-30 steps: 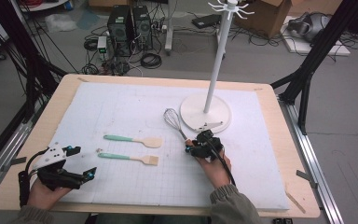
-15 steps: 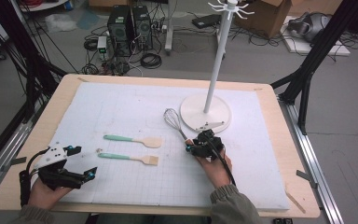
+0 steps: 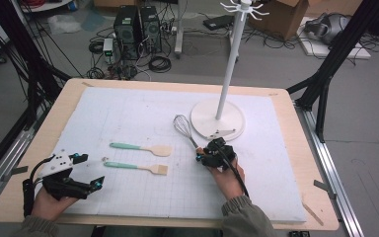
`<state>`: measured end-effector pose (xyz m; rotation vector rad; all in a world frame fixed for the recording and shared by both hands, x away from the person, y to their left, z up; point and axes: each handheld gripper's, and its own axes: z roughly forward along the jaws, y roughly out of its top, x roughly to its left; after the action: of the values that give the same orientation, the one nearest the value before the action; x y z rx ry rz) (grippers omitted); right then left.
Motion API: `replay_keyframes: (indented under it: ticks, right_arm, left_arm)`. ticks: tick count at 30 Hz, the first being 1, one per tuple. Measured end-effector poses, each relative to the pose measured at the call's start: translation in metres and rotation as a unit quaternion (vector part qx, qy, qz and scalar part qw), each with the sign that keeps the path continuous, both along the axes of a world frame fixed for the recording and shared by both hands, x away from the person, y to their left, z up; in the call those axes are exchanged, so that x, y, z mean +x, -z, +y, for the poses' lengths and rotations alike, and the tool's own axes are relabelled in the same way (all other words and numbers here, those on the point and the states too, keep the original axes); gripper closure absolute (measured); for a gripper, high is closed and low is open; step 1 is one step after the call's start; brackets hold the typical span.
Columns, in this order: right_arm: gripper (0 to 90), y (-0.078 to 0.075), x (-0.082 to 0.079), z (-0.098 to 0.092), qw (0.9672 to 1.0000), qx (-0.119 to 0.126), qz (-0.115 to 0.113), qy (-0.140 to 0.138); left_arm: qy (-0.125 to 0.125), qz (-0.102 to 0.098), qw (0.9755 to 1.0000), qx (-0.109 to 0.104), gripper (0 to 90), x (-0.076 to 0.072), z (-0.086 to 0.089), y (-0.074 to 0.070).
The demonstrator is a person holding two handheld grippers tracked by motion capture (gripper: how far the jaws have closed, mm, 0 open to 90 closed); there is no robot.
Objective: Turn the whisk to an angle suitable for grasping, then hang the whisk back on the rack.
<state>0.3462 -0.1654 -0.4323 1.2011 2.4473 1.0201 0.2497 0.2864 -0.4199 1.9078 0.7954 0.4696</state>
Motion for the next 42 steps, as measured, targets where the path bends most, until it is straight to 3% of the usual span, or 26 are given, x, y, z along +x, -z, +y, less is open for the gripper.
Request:
replay_keyframes:
  ticks: [15,32,42]
  right_arm:
    - [68.6,0.0042,0.0028,0.0026,0.9998,-0.012,0.012,0.011]
    - [70.5,0.004,0.0026,0.0029,0.9998,-0.018,0.007,0.005]
    - [70.6,0.0032,0.0035,-0.0019,1.0,0.002,-0.001,-0.006]
  left_arm:
    - [0.003,-0.001,1.0,-0.001,1.7,-0.0011,-0.0006,-0.0003]
    - [0.002,-0.003,1.0,0.001,1.7,-0.0022,-0.0016,-0.0007]
    - [-0.001,-0.004,1.0,0.0,1.7,-0.0033,-0.0005,-0.001]
